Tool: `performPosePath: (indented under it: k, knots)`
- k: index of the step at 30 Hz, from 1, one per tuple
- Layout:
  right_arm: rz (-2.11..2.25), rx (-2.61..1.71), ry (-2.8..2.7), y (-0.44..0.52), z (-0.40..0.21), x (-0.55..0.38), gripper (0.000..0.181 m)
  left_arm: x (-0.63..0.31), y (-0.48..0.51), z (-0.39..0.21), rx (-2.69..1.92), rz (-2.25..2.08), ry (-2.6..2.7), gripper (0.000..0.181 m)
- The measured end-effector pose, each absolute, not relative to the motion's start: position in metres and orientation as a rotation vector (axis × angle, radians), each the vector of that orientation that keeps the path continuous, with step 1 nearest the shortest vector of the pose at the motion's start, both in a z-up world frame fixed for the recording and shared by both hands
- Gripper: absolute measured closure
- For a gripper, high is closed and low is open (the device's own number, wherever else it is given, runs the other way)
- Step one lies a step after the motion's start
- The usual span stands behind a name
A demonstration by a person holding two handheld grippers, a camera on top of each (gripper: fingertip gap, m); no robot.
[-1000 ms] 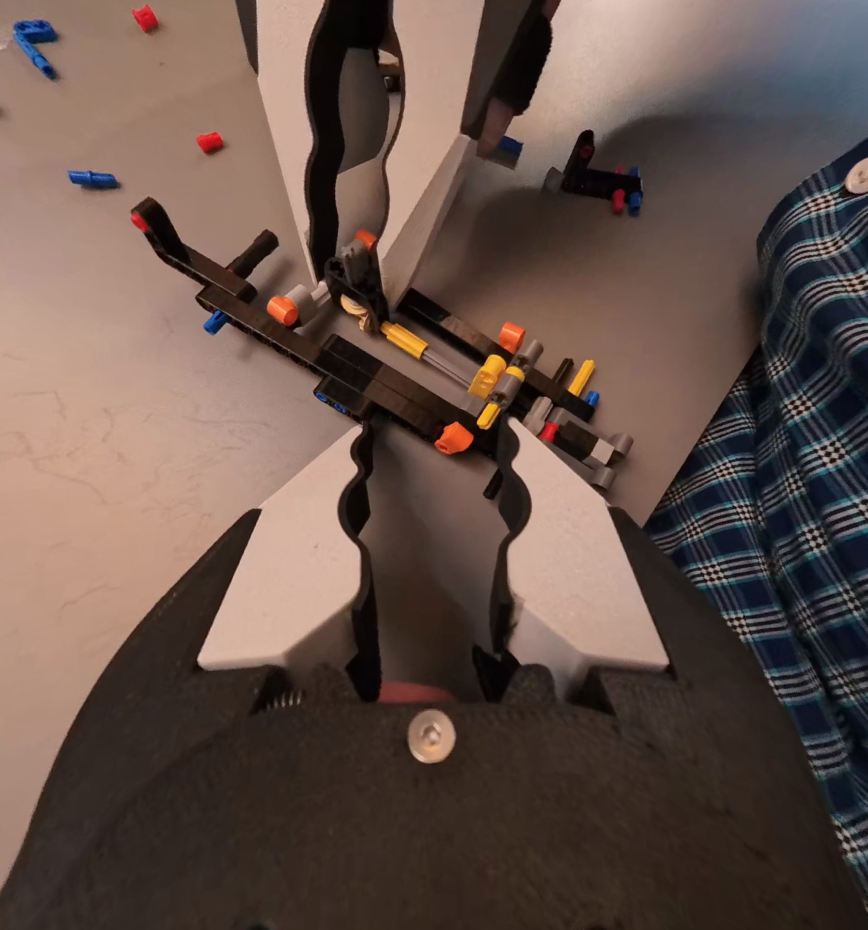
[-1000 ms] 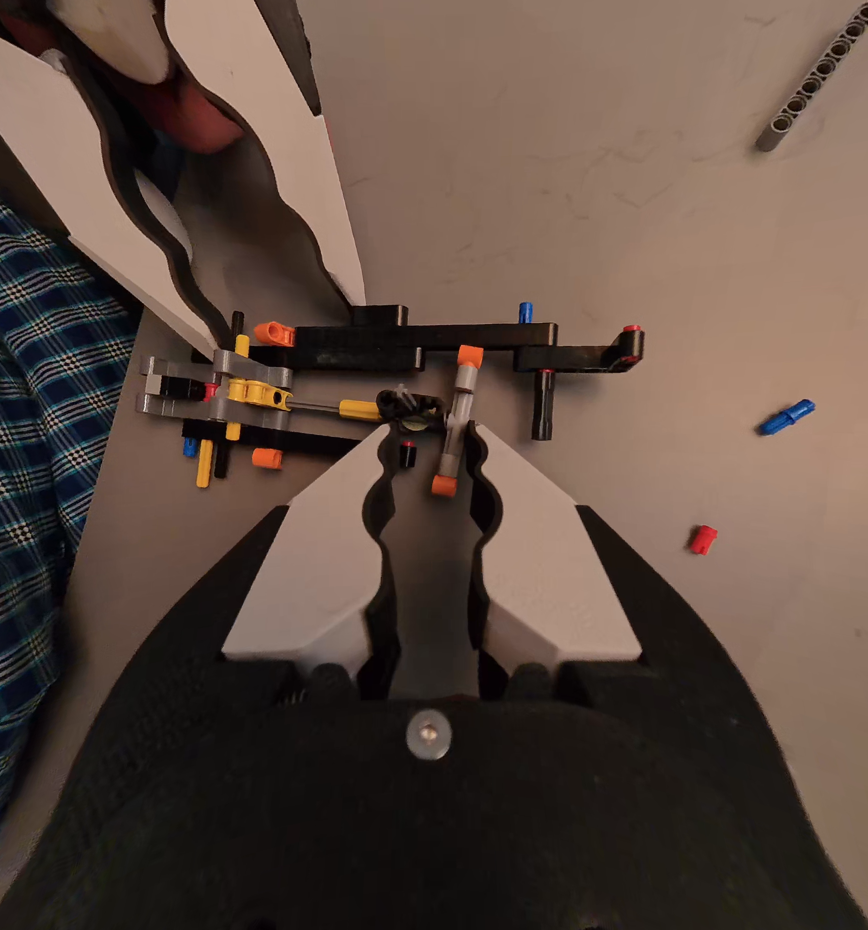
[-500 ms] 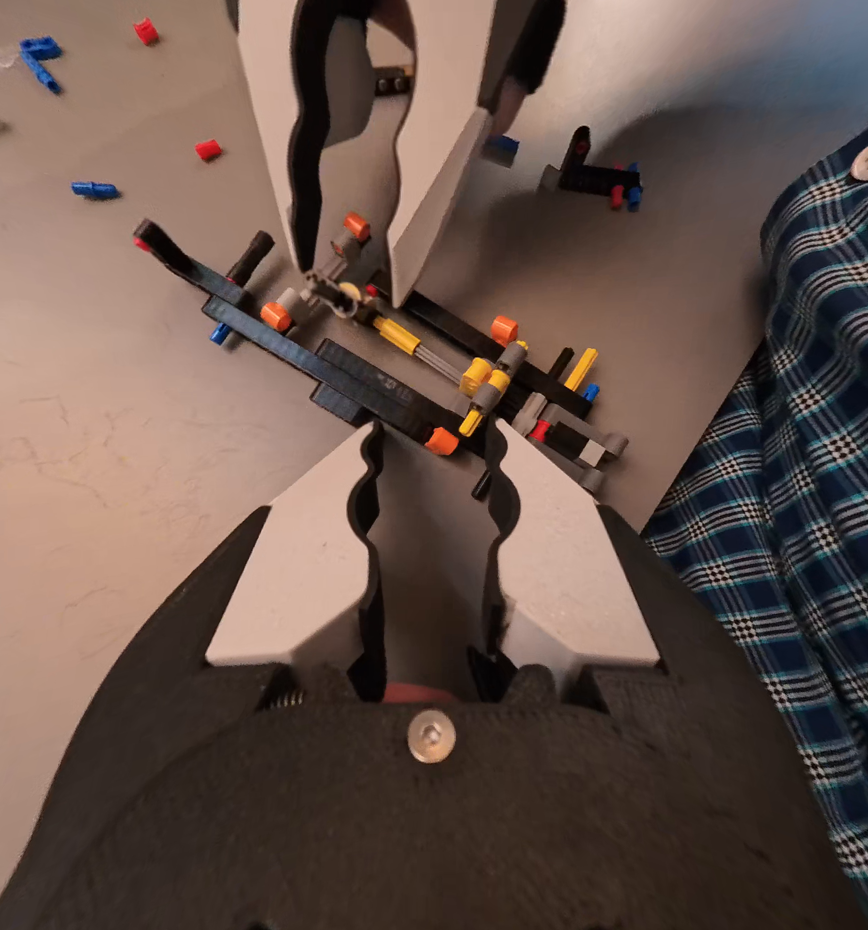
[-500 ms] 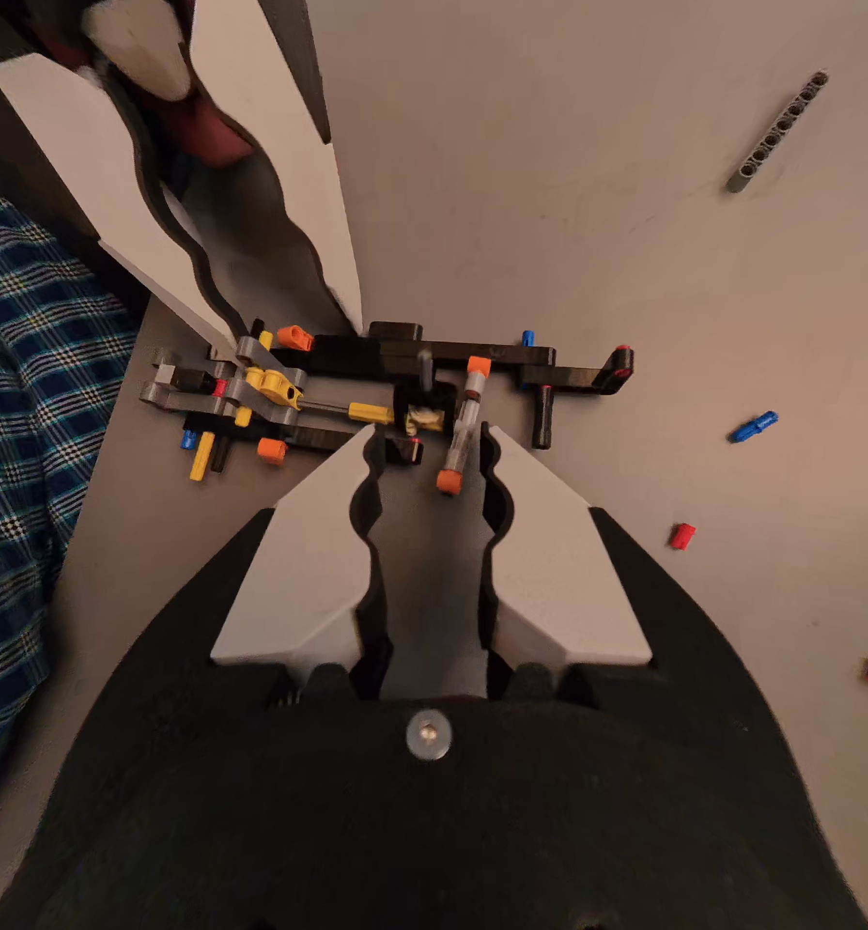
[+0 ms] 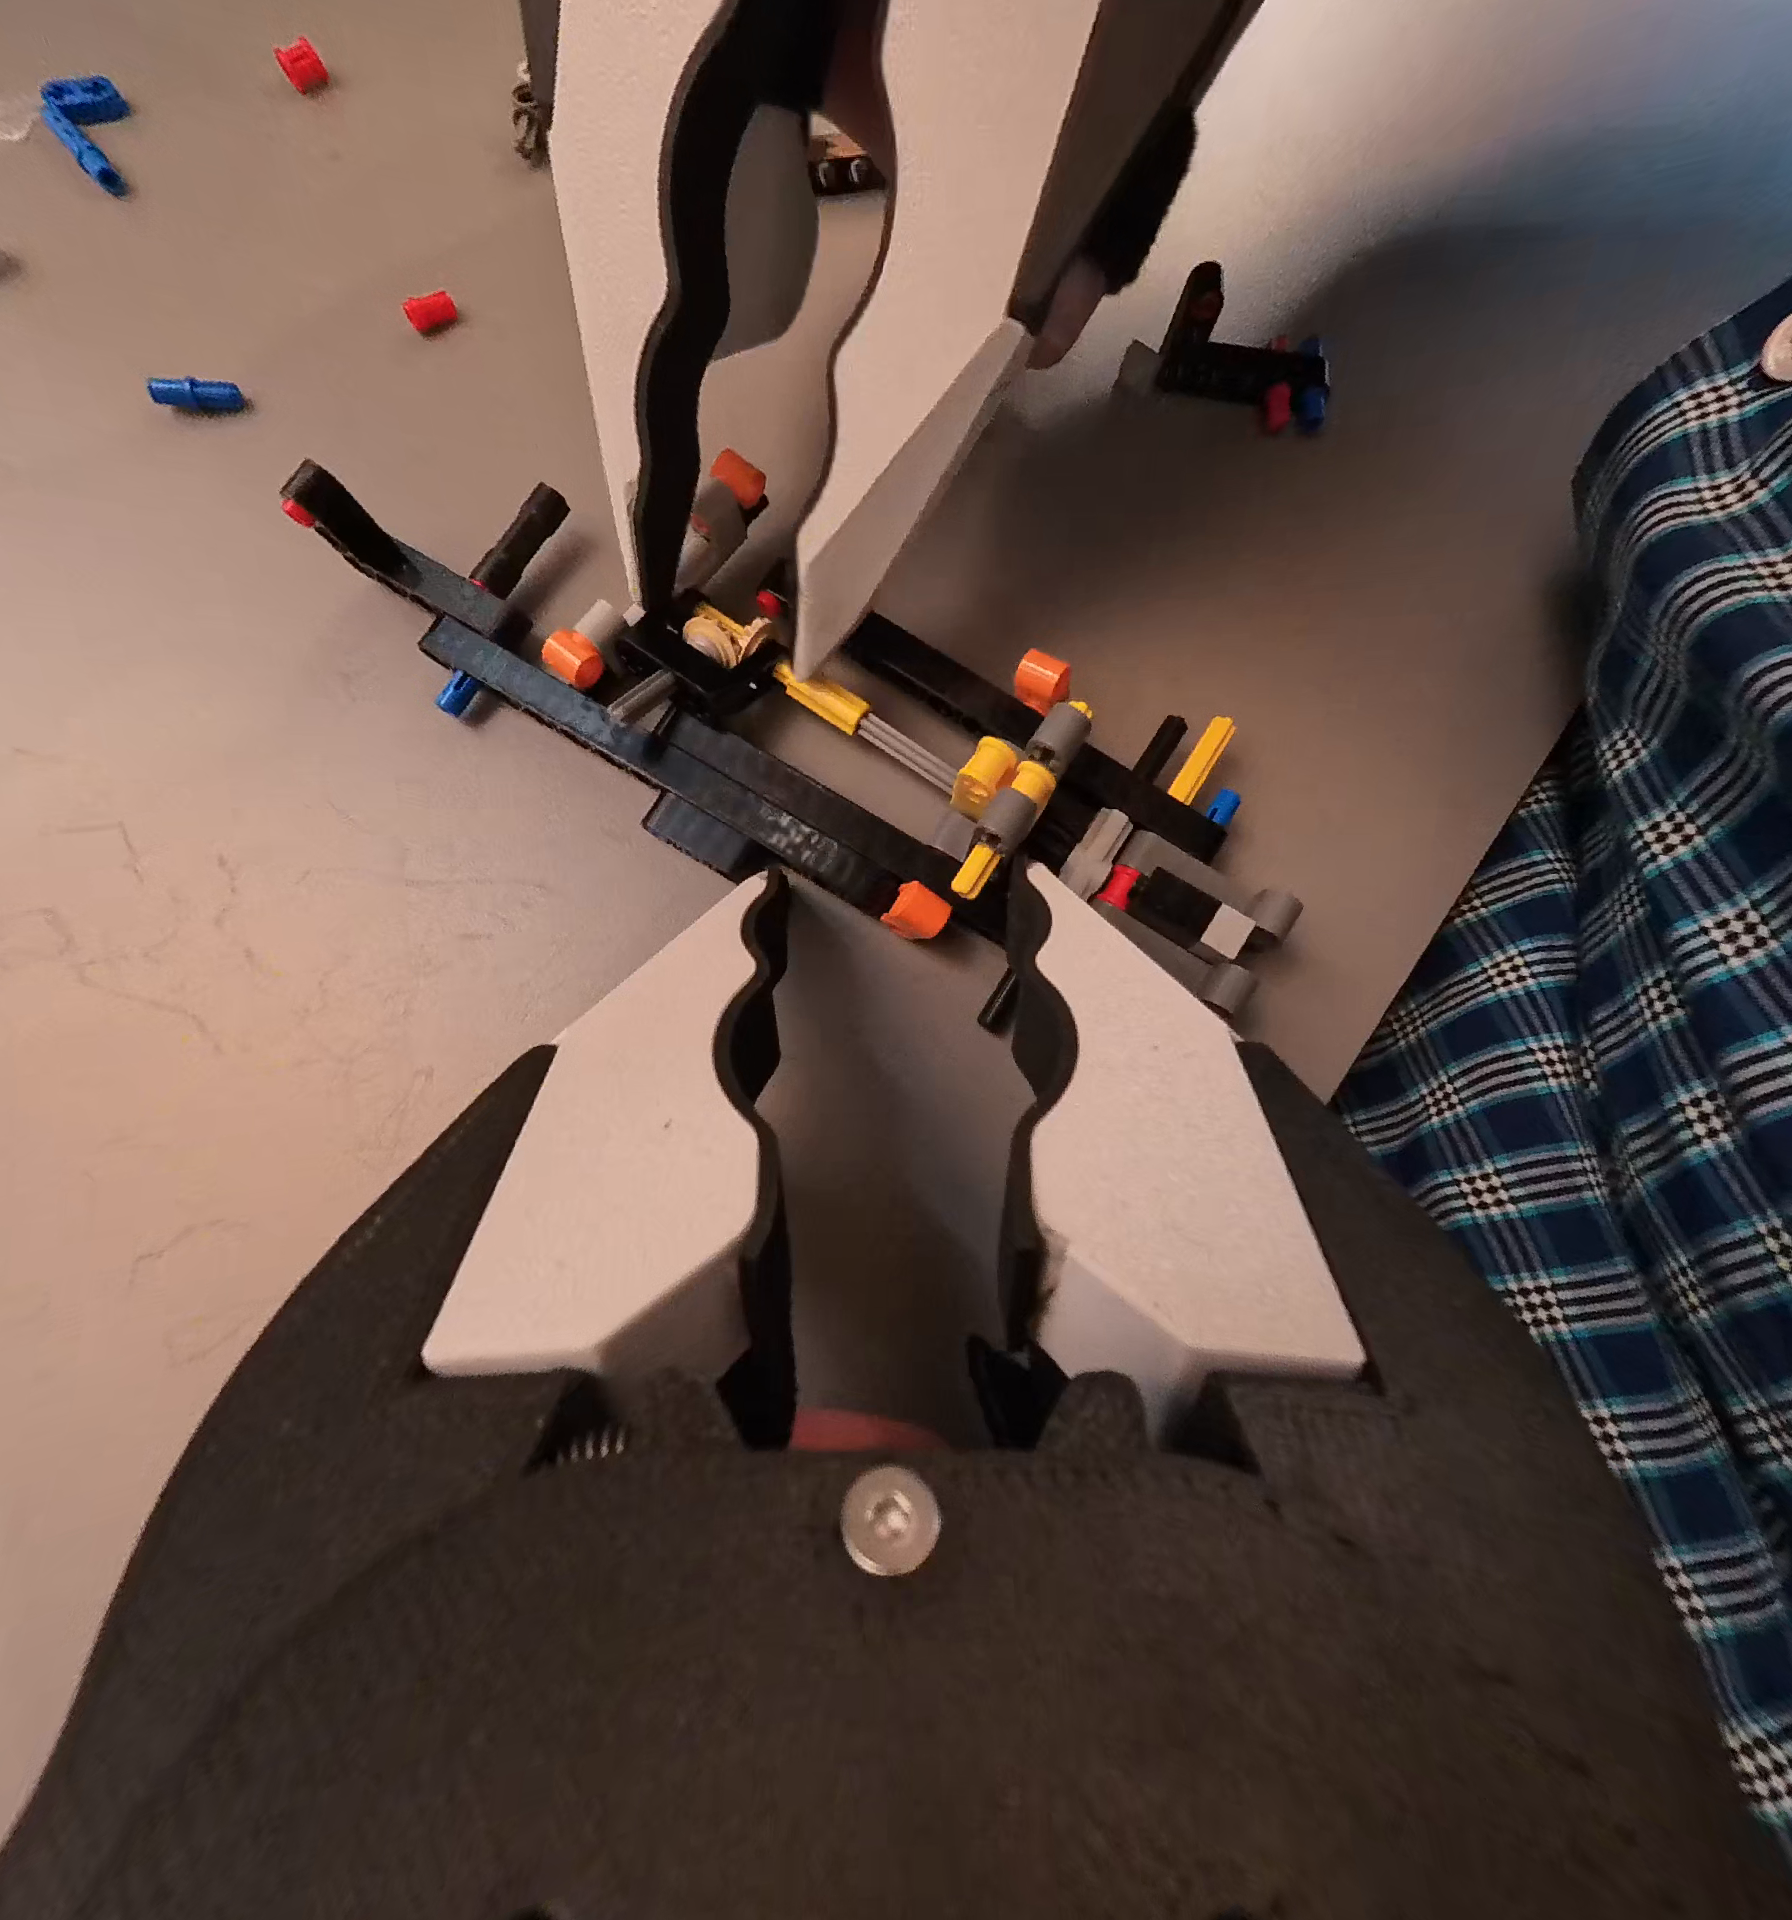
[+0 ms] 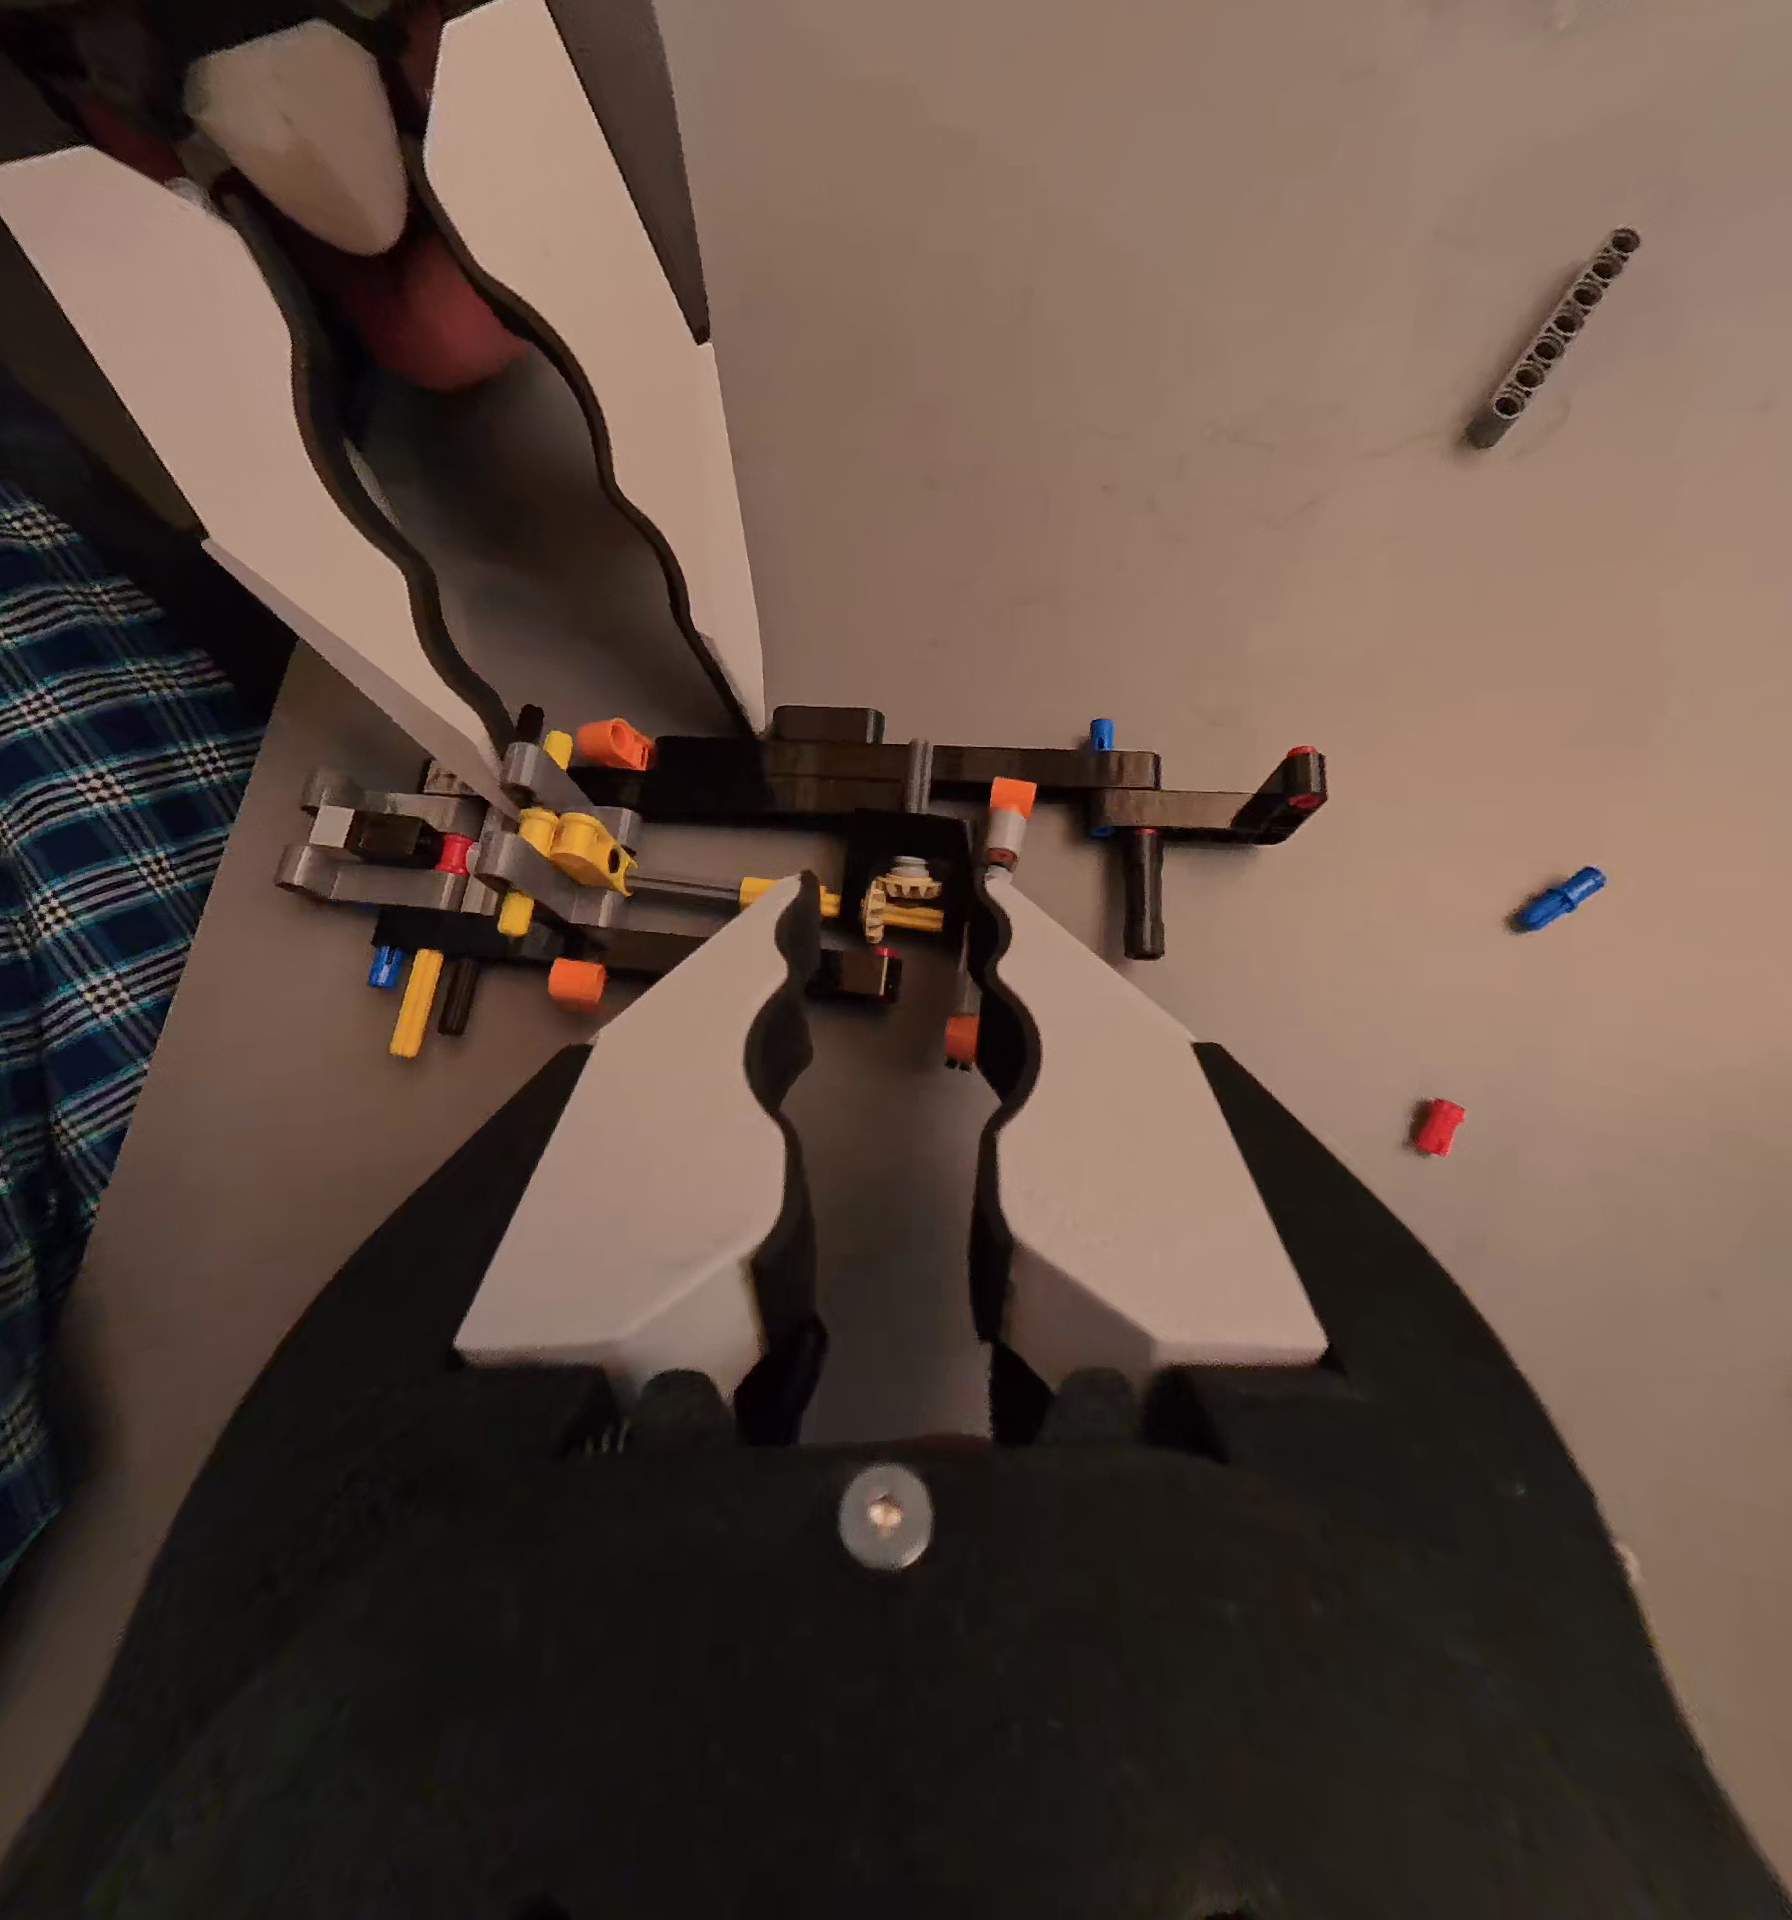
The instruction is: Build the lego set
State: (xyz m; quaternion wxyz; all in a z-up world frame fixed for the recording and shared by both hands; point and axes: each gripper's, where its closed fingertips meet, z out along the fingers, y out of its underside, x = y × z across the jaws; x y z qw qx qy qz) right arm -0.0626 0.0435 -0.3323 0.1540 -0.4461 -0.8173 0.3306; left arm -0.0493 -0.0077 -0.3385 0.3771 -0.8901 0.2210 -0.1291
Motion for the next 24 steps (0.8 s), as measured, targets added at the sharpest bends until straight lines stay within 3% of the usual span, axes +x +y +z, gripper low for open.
performPosePath:
  k: [18,21,24]
  knots:
    - [1.014,-1.29,-2.301,0.042,-0.333,-0.06,0.161,-0.045,-0.009,-0.34,-2.258,-0.299,0.613,0.145]
    - [1.027,-1.292,-2.325,0.04,-0.332,-0.057,0.157,-0.043,-0.01,-0.34,-2.258,-0.306,0.619,0.145]
    - [1.02,-1.276,-2.375,0.037,-0.331,-0.052,0.142,-0.044,-0.009,-0.34,-2.256,-0.3,0.613,0.145]
